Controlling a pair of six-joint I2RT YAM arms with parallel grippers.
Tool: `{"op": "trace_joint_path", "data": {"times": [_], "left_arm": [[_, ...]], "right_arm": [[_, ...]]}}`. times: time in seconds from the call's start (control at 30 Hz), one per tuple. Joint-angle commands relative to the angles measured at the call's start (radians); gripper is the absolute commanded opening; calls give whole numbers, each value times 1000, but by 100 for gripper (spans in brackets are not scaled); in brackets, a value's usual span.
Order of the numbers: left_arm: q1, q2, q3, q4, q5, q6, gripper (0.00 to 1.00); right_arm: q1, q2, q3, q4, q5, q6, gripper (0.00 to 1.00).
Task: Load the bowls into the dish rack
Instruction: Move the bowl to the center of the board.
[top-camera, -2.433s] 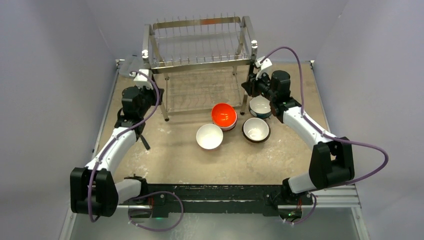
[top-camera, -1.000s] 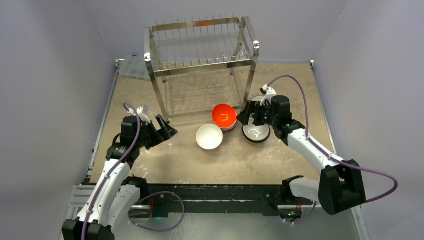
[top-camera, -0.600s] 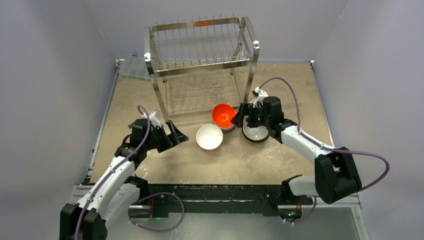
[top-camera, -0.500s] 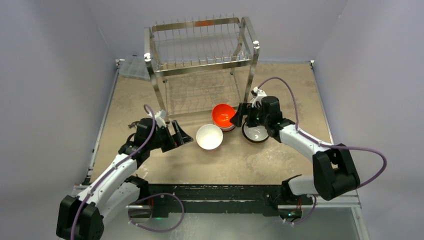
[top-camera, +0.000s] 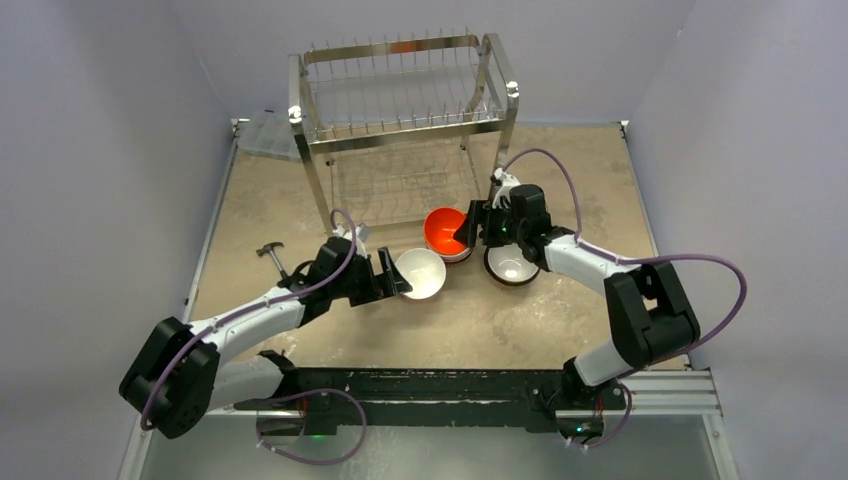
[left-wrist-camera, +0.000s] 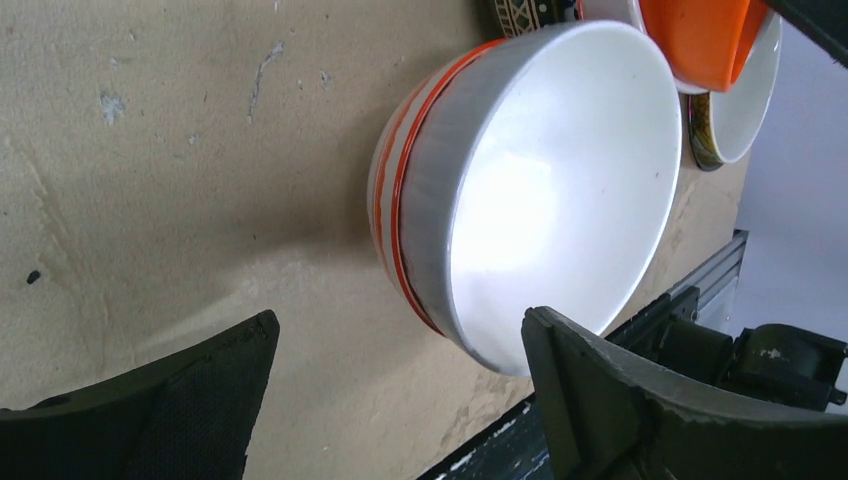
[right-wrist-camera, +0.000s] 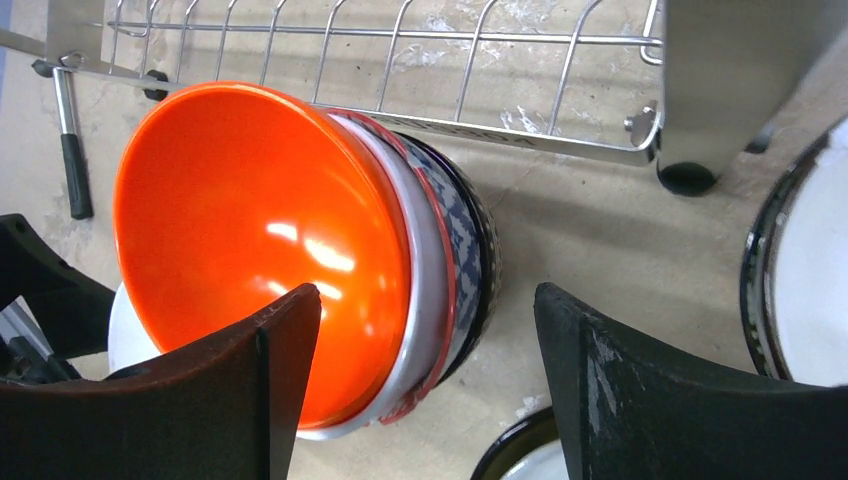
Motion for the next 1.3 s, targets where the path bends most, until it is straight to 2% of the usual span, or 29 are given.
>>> {"op": "trace_joint_path", "data": {"times": [0.0,0.1,0.3,0.6,0.77,1.1,1.27], "left_arm": [[-21,33,21,135,-85,-44,90],[-30,67,9,189,-101,-60,88],[-46,147,6,264,-105,-71,74],[-64,138,3,281,-101,-41,36],[-65,106,6,219,-106,-3,24],[-67,-47,8,-25,-125,37,19],[-68,-114,16,-148,-141,43,19]], "right_arm": [[21,47,39,-5,-9,-14,79],[37,66,38,4,-7,-16,77],[68,102,58,-5,-15,-36,67],[94,112,66,-45,-28,-84,48],[109,111,66,-109,-20,-135,42],[138,67,58,-293,76,-219,39],[150,23,40,-372,143,-207,39]]}}
